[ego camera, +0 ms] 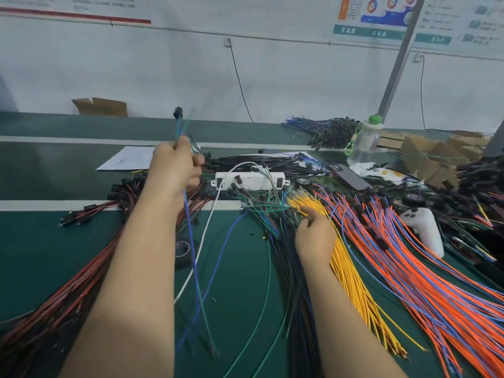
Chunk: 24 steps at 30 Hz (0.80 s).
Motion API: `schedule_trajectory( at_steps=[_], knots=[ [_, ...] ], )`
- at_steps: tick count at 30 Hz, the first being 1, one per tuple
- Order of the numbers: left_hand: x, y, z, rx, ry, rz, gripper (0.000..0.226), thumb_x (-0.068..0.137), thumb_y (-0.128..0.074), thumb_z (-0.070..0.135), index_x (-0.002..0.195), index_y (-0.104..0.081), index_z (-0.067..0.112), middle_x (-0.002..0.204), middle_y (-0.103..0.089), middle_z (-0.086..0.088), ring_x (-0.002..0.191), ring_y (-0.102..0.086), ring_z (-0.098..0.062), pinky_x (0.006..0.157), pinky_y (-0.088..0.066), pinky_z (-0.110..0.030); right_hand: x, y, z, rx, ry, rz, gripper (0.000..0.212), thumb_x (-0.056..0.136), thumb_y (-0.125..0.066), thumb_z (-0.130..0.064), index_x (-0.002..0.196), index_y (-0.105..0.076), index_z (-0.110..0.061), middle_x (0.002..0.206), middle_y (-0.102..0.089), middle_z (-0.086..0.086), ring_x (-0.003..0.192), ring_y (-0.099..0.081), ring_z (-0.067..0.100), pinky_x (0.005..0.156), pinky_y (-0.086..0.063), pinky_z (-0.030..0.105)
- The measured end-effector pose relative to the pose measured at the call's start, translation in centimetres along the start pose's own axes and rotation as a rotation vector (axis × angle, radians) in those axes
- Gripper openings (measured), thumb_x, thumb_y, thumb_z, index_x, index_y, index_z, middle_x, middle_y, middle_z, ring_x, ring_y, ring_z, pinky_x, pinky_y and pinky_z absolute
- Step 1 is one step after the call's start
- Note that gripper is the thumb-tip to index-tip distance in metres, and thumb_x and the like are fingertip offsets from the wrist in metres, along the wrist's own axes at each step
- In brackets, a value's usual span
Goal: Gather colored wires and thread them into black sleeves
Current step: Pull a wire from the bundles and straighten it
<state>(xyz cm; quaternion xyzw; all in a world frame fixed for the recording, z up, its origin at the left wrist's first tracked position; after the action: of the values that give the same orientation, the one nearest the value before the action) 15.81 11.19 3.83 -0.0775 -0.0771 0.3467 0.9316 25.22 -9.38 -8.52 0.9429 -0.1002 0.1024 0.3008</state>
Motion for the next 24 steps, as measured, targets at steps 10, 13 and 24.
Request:
schedule_trajectory(
  at_steps=[10,13,24],
  knots=[
    [-5.0,-2.0,5.4,-0.834,0.241,-0.534,0.029,0.097,-0.033,0.018,0.075,-0.047,0.009,0.049,-0.033,0.007,0.029,-0.026,-0.006,0.027,-0.021,-0.017,-3.3,0.1,-3.6,-0.317,0.273,-0.261,0.045,0.096,-0.045,-0.044,0.137,-0.05,-0.026,0.139,-0.046,0.01,0.127,-0.042,0.031,0.103,-0.034,0.038],
    [-5.9,-2.0,6.6,-1.044,0.311,-0.641,0.012,0.082,-0.039,0.002,0.081,-0.051,0.002,0.051,-0.037,0.001,0.028,-0.029,-0.009,0.026,-0.02,-0.015,-6.2,-3.7,-6.2,-0.351,0.404,-0.598,0.051,0.092,-0.043,-0.058,0.137,-0.049,-0.034,0.154,-0.028,0.011,0.141,-0.022,0.033,0.116,-0.016,0.048],
    [-7.3,-5.6,-1.8,-0.654,0.483,-0.589,0.025,0.098,-0.036,0.016,0.079,-0.051,0.009,0.051,-0.042,0.006,0.032,-0.032,0.0,0.026,-0.024,-0.01,-2.8,-2.0,-1.2,-0.282,0.292,-0.426,0.034,0.097,-0.046,-0.018,0.128,-0.06,-0.023,0.15,-0.037,0.011,0.138,-0.032,0.031,0.114,-0.027,0.045]
  ],
)
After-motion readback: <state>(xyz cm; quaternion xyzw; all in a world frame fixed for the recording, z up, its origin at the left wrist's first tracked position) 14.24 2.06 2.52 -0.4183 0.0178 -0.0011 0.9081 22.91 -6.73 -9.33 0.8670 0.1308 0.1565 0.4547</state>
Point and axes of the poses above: each hand's wrist, its own x-axis towards the middle knuckle, its own y-axis out of the back of the hand, z = x × y, the point moved 2 cm from there along x, towards the middle knuckle
